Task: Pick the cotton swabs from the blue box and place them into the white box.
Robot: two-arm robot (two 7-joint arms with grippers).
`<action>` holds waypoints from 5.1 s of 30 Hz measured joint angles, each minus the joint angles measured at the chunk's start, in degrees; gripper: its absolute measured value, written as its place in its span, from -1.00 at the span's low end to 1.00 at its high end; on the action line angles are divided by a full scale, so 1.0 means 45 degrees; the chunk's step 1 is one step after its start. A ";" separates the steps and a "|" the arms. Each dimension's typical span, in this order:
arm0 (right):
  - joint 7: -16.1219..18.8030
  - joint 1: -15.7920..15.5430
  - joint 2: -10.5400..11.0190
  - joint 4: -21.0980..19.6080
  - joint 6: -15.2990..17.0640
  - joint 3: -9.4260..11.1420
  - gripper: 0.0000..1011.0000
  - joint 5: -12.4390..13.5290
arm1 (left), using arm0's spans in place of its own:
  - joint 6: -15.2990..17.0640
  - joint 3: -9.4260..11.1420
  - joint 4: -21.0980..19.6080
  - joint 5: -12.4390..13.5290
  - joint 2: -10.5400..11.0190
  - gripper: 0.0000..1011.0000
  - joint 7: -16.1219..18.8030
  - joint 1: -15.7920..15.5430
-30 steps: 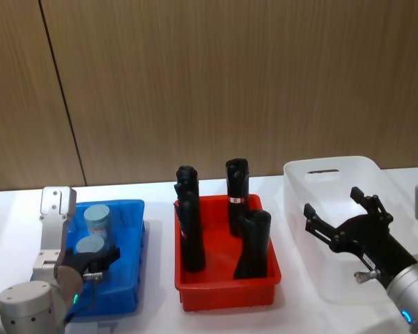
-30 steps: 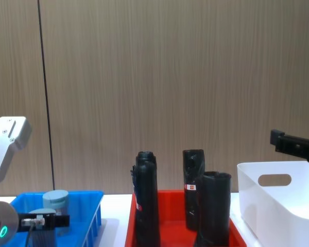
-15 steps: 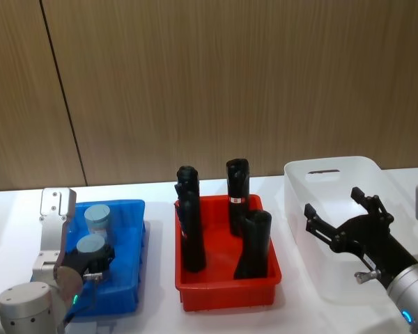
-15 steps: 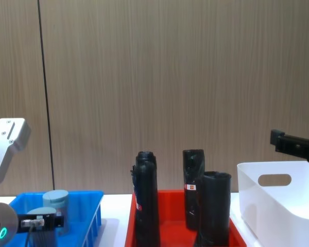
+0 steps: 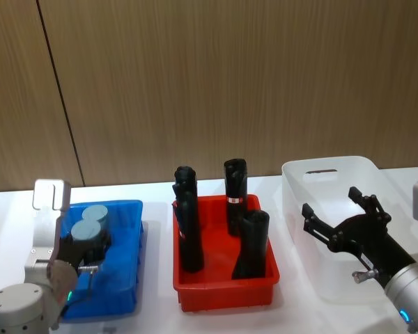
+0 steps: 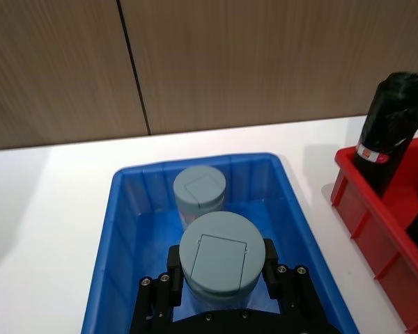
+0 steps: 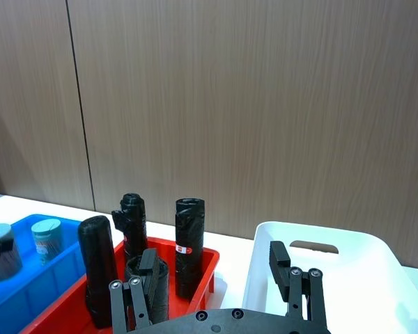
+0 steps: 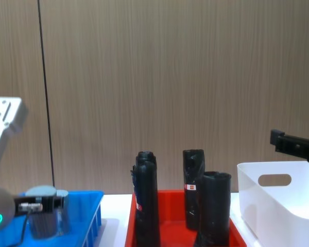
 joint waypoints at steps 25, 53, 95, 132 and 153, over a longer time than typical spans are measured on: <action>0.0001 -0.0001 0.0000 0.0000 0.0000 0.0000 0.98 0.0000 | -0.0884 -0.0036 -0.3687 0.1236 0.1064 0.31 -0.2763 0.1209; 0.0000 0.0000 0.0000 0.0000 0.0000 -0.0001 0.98 0.0000 | -0.1930 0.0258 -0.3012 0.0454 0.0872 0.31 -0.8255 0.0504; 0.0116 0.0003 0.0013 0.0000 -0.0016 0.0016 0.98 0.0000 | -0.2394 0.0508 -0.1566 0.0615 0.0808 0.31 -1.1720 -0.0500; 0.6129 0.1408 0.1024 0.0279 0.2210 0.0272 0.98 0.0770 | -0.2436 0.0492 -0.1543 0.0524 0.0854 0.31 -1.1801 -0.0509; 0.8226 0.3229 0.0123 0.1997 0.3023 -0.0576 0.98 -0.0215 | -0.2434 0.0492 -0.1544 0.0526 0.0854 0.31 -1.1802 -0.0509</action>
